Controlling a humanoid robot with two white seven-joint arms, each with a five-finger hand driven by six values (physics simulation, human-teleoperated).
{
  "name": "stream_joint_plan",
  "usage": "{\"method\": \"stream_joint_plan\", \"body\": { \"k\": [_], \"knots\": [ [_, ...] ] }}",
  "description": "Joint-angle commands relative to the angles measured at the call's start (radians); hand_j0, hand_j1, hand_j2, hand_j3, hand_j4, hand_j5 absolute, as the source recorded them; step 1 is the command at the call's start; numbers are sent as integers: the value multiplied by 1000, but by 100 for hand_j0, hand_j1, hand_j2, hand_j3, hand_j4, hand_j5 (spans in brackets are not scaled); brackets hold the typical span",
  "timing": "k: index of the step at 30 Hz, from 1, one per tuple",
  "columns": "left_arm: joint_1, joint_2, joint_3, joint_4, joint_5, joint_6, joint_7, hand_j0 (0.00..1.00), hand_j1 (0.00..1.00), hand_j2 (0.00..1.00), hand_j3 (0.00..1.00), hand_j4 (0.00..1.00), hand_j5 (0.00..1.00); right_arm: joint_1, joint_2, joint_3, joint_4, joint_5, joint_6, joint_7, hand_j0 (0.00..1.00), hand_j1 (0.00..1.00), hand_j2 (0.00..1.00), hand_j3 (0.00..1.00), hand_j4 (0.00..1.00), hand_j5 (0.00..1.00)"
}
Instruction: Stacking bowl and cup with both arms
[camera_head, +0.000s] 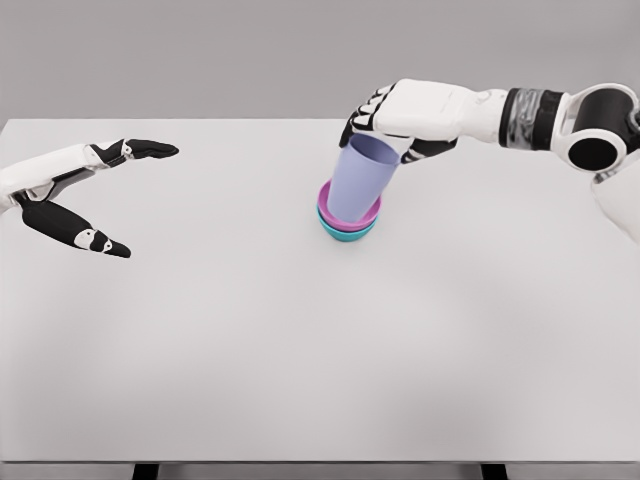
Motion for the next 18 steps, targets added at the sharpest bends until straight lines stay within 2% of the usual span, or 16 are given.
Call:
{"method": "stream_joint_plan", "body": {
  "k": [1,13,18],
  "knots": [
    [0,1,1,0,8,2,0,100,100,100,100,100,100,0,4,3,19,-5,3,-1,67,67,67,67,67,67],
    [0,0,1,0,8,2,0,100,100,100,100,100,100,-17,38,16,98,34,3,-1,67,67,67,67,67,67],
    [0,0,1,0,8,2,0,100,100,100,100,100,100,-21,47,16,106,41,3,-1,67,67,67,67,67,67]
  ]
}}
